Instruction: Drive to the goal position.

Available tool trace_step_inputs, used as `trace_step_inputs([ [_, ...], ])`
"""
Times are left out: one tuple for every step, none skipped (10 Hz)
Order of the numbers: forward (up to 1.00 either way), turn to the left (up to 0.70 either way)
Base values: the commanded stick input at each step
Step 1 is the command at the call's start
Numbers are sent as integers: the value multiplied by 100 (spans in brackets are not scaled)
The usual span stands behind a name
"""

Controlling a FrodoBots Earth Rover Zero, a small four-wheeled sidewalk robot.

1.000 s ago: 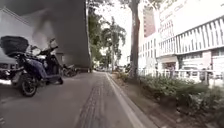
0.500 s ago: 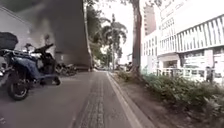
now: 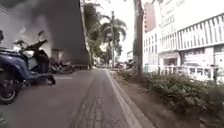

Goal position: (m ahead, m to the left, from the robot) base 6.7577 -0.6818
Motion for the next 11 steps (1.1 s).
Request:
trace_step_inputs([
  [45, 0],
  [45, 0],
  [45, 0],
  [45, 0],
  [45, 0],
  [45, 0],
  [45, 0],
  [45, 0],
  [45, 0],
  [45, 0],
  [45, 0],
])
